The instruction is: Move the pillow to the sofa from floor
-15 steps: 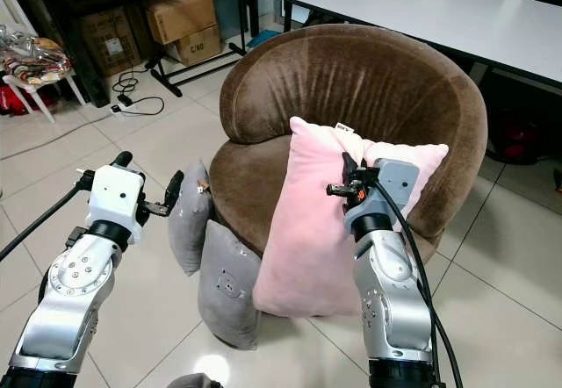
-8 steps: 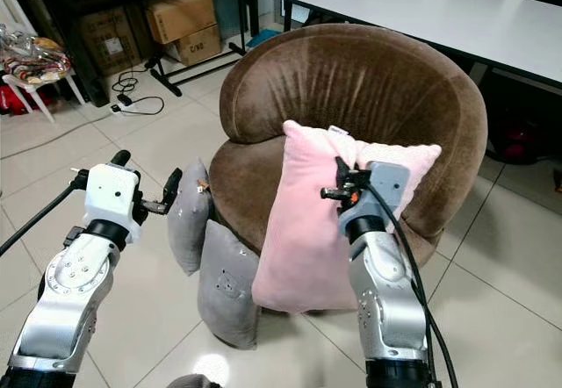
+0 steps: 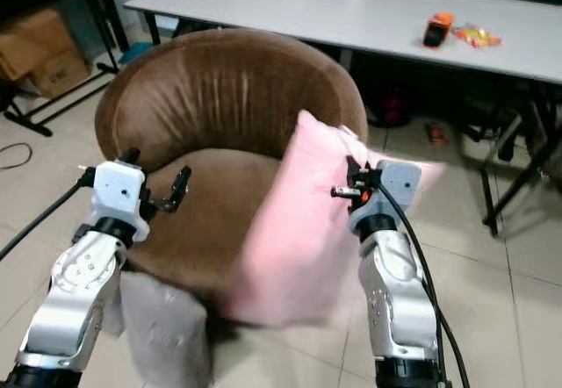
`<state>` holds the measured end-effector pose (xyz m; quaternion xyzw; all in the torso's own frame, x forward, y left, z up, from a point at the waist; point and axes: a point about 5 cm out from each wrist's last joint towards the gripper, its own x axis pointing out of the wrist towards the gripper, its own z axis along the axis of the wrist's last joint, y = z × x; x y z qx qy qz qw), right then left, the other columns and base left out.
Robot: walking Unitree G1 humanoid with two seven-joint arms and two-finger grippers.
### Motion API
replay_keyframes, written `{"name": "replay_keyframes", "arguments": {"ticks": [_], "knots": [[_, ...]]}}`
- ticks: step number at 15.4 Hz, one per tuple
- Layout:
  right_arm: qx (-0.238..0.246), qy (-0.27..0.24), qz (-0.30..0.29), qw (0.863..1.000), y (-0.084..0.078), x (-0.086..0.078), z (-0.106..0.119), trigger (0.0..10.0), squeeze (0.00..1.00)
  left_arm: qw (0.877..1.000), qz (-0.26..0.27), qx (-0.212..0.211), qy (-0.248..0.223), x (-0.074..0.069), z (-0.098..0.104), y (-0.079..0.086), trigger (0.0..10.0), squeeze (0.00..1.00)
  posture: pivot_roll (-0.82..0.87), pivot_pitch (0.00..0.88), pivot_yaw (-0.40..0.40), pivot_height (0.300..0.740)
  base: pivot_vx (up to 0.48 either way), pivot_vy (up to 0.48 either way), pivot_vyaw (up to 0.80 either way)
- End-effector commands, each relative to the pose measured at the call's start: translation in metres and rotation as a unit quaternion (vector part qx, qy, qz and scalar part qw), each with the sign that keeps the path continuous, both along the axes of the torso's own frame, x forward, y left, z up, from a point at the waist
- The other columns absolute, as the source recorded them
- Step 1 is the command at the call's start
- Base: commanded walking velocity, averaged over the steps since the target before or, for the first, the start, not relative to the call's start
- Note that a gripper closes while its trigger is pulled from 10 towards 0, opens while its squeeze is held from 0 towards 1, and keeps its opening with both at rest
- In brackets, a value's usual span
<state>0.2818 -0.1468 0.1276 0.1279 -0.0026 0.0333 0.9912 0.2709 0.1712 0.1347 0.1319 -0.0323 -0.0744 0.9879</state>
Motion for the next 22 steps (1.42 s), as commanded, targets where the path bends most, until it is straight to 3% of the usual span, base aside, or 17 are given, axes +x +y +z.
{"name": "replay_keyframes", "arguments": {"ticks": [1,7,13,22], "knots": [[-0.009,-0.032,0.006,0.999,0.002,0.002,0.012,10.0,0.0,1.0,0.002,-0.002,0.003,0.001,0.0,0.0,10.0,0.0,-0.01,0.0,0.029,0.74,0.435,0.0,-0.5],[-0.014,-0.032,0.008,0.999,0.002,0.003,0.012,10.0,0.0,1.0,0.003,0.0,0.004,0.001,-0.001,0.001,10.0,0.0,-0.01,0.0,0.022,0.74,0.431,0.0,0.0],[0.0,-0.055,0.075,0.996,0.013,0.004,0.019,10.0,0.0,1.0,0.006,0.007,0.003,-0.001,-0.001,0.001,10.0,0.0,0.0,0.0,0.018,0.74,0.389,0.0,0.46],[-0.014,-0.061,0.154,0.986,0.019,0.003,0.02,10.0,0.0,1.0,0.001,0.021,0.002,0.0,-0.001,0.002,10.0,0.0,0.01,0.0,0.01,0.74,0.0,0.0,0.0]]}}
